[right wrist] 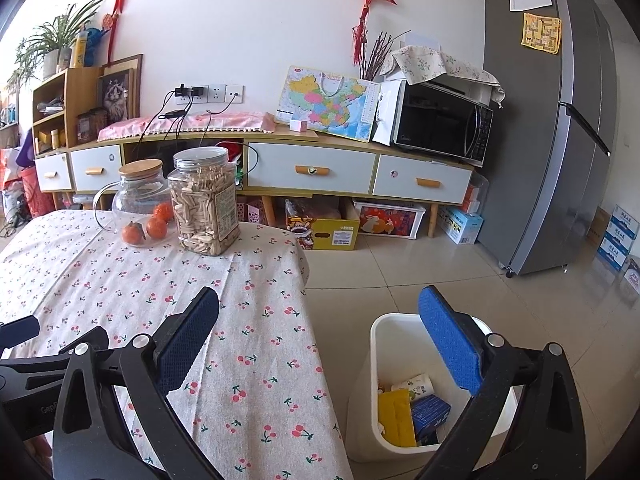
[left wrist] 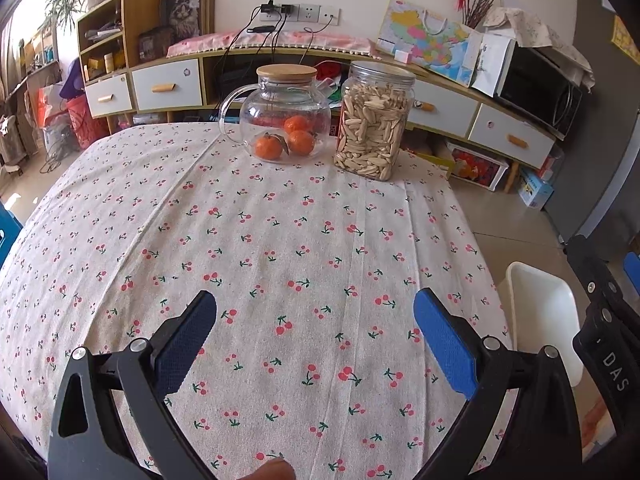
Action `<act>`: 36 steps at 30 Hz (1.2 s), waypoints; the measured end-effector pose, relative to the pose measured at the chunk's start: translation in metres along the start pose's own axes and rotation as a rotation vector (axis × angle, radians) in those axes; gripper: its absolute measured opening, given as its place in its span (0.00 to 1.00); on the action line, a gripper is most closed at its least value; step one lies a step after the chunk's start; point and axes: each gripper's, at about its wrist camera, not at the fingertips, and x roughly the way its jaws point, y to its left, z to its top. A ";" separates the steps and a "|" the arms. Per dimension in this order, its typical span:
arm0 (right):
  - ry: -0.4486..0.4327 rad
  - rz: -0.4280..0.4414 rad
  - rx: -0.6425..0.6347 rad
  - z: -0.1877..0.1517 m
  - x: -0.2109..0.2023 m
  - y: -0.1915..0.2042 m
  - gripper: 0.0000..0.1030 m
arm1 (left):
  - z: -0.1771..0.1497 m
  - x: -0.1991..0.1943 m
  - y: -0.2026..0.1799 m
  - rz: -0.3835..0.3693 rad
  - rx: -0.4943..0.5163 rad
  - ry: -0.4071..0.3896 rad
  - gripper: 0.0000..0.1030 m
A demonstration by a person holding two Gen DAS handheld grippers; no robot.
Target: Collect trash
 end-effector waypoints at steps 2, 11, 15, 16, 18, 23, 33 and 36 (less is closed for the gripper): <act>0.002 0.001 0.004 0.000 0.000 0.000 0.93 | 0.000 0.000 0.000 0.002 -0.001 0.000 0.93; -0.011 -0.004 -0.024 -0.003 -0.003 0.002 0.93 | 0.000 -0.004 0.001 0.011 -0.002 -0.013 0.93; -0.014 -0.004 -0.044 -0.004 -0.004 0.005 0.93 | 0.001 -0.005 0.003 0.016 -0.008 -0.017 0.93; -0.013 -0.004 -0.047 -0.004 -0.004 0.005 0.93 | 0.001 -0.005 0.003 0.018 -0.007 -0.018 0.93; -0.010 -0.006 -0.049 -0.004 -0.003 0.005 0.93 | 0.001 -0.005 0.002 0.023 0.000 -0.021 0.93; -0.003 -0.013 -0.048 -0.004 -0.002 0.003 0.93 | 0.001 -0.006 0.000 0.027 0.003 -0.031 0.93; 0.027 -0.015 -0.050 -0.007 0.002 0.001 0.93 | 0.001 -0.005 0.002 0.010 -0.004 -0.026 0.93; 0.034 -0.012 -0.057 -0.007 0.003 0.003 0.93 | 0.000 -0.007 0.001 -0.011 0.002 -0.048 0.93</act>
